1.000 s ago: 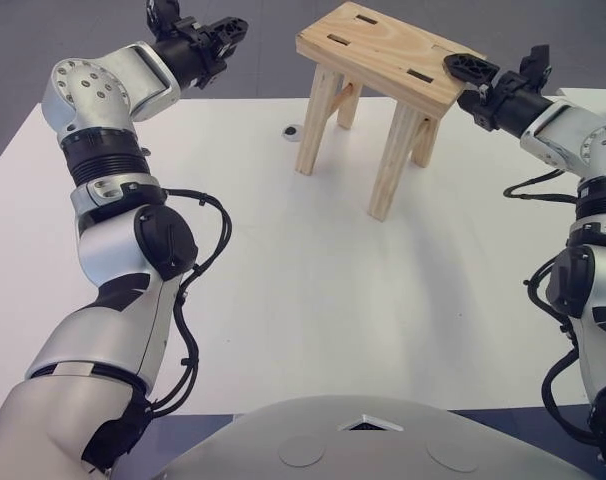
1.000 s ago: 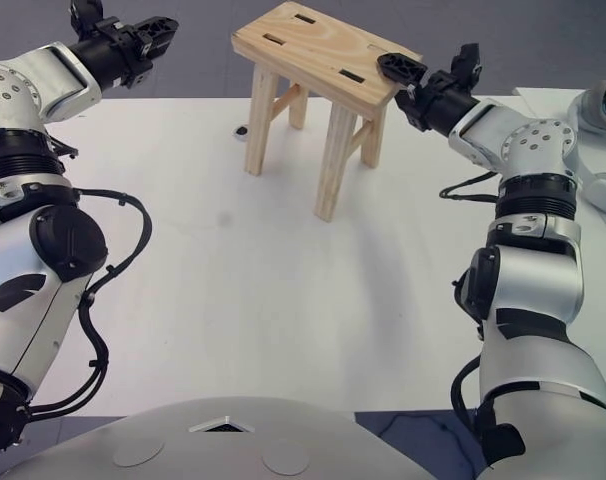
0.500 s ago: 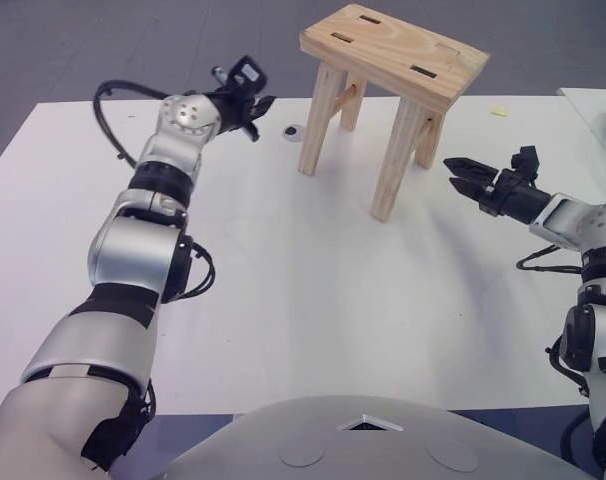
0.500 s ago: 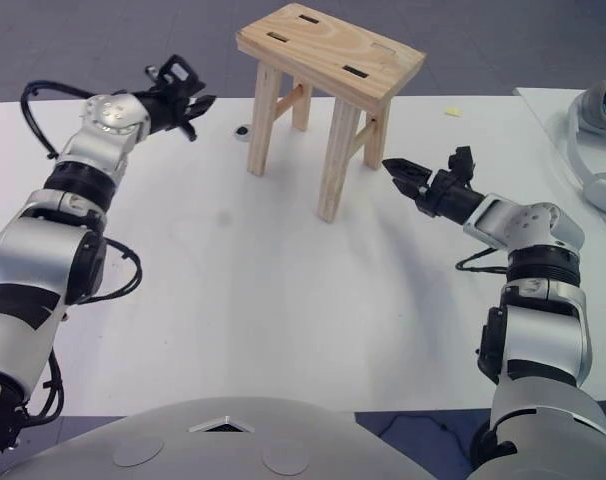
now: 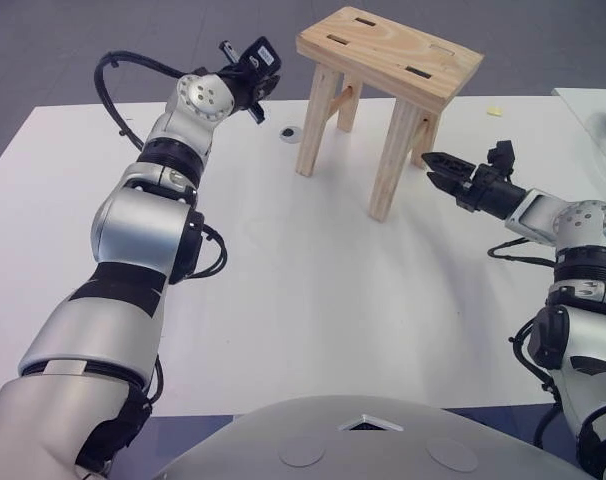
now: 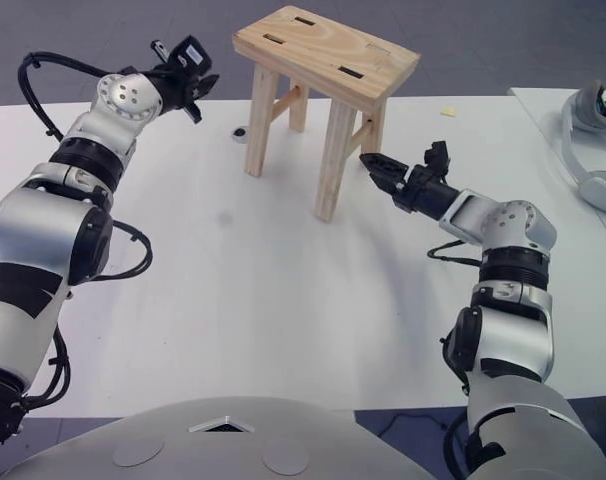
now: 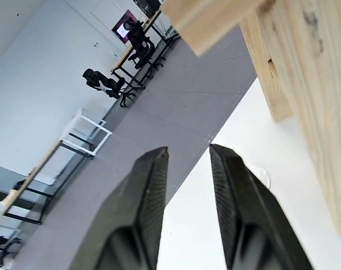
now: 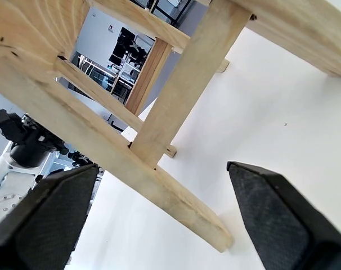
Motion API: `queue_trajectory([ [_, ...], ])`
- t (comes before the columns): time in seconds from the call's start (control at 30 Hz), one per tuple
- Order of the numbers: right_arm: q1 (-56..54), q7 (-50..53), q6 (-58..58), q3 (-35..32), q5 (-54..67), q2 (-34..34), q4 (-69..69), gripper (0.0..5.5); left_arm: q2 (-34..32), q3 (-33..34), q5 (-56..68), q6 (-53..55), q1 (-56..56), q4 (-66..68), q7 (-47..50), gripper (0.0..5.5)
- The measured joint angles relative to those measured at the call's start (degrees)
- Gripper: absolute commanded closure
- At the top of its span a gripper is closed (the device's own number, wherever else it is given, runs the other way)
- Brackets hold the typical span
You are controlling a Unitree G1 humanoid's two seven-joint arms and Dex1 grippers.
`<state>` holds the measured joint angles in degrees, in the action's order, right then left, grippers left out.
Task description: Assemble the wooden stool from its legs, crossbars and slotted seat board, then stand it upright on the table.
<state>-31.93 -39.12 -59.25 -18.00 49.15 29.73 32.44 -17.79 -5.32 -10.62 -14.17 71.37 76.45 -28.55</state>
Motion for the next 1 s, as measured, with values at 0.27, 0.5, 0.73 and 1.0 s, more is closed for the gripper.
queue_trajectory([
  [0.27,11.9,10.1,4.87,-0.49,2.33,-8.74,-38.45,1.23,4.73,12.05,23.53,16.21,-21.46,-38.64,-10.66,4.18],
  [0.5,17.57,17.74,7.49,0.83,0.62,-11.65,-52.07,1.23,8.37,15.52,37.95,37.09,-47.33,-81.5,-0.22,4.18],
  [0.73,18.72,21.41,9.22,1.53,0.14,-13.26,-53.32,1.23,8.92,15.63,41.47,41.47,-50.1,-87.07,4.35,4.18],
  [1.0,18.84,23.56,10.9,2.21,-0.49,-13.69,-52.74,1.23,9.03,15.42,41.88,41.48,-50.3,-87.98,6.36,4.18],
])
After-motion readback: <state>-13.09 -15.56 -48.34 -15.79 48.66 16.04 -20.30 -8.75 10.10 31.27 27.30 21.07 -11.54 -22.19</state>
